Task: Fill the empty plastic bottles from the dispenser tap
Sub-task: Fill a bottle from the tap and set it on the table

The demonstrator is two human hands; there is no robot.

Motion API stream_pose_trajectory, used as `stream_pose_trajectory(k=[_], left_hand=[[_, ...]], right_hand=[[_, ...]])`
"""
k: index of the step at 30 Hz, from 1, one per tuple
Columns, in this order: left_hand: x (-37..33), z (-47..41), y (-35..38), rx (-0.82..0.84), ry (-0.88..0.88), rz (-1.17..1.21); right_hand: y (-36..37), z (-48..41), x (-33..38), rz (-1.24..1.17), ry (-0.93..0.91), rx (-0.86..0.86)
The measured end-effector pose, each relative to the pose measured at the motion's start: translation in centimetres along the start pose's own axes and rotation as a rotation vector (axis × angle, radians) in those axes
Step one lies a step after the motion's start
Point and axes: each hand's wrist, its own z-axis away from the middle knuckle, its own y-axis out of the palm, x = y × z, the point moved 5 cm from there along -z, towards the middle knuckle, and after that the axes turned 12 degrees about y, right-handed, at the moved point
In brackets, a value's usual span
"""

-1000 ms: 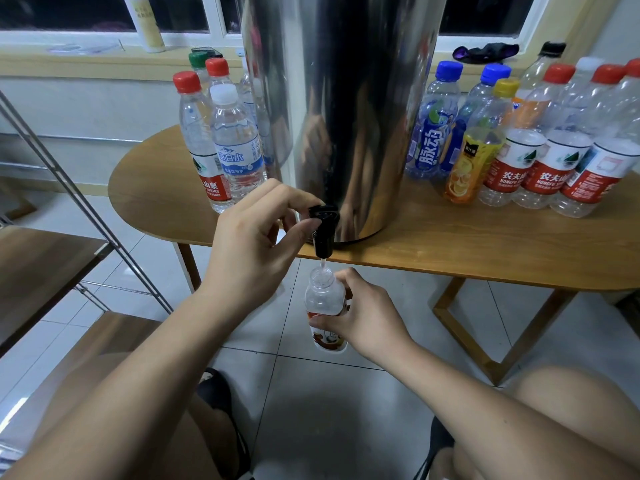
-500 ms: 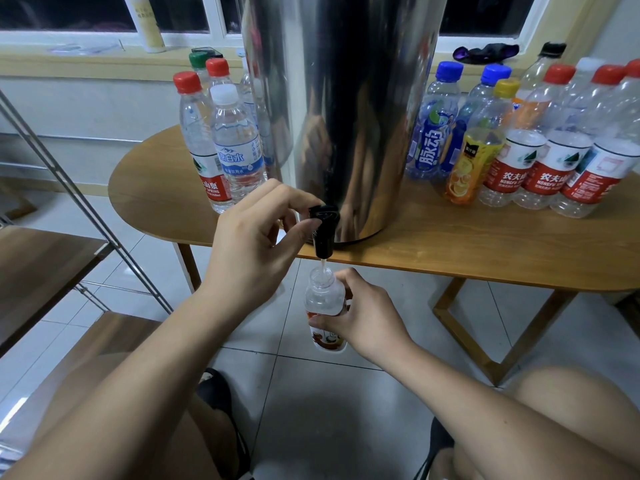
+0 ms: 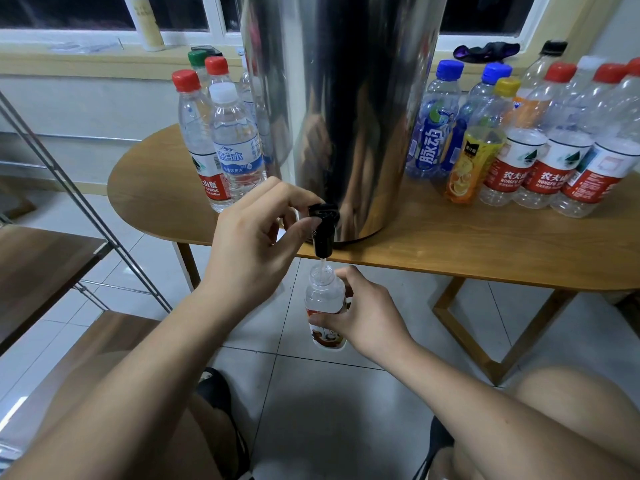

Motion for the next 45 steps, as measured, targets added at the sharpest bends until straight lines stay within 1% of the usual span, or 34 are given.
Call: stream_pose_trajectory(k=[8, 16, 21, 24, 31, 34, 45], left_hand=[[0.7, 0.0, 0.3, -0.015, -0.017, 0.03], [1.8, 0.3, 0.4, -0.02, -0.099, 0.117], [3.3, 1.0, -0.4, -0.003, -0.174, 0.101], [4.5, 1.6, -0.6, 0.042, -0.195, 0.019], [8.1, 4.0, 1.6, 0.294, -0.23, -0.216], [8.8, 4.8, 2.6, 0.357, -0.256, -0.218], [9.9, 5.2, 3.6, 0.36, -0.257, -0.195]], right_hand=[[-0.1, 0.1, 0.0, -0.008, -0.005, 0.0], [-0.2, 0.2, 0.1, -0.021, 0.008, -0.012], [-0.4, 0.5, 0.0, -0.035, 0.028, -0.006], [-0.6, 0.7, -0.1, -0.019, 0.028, -0.01], [-0.9, 1.2, -0.1, -0.05, 0.019, 0.01], [-1.2, 1.6, 0.0, -0.059, 0.017, 0.019], [-1.8, 2.8, 0.1, -0.048, -0.014, 0.06]])
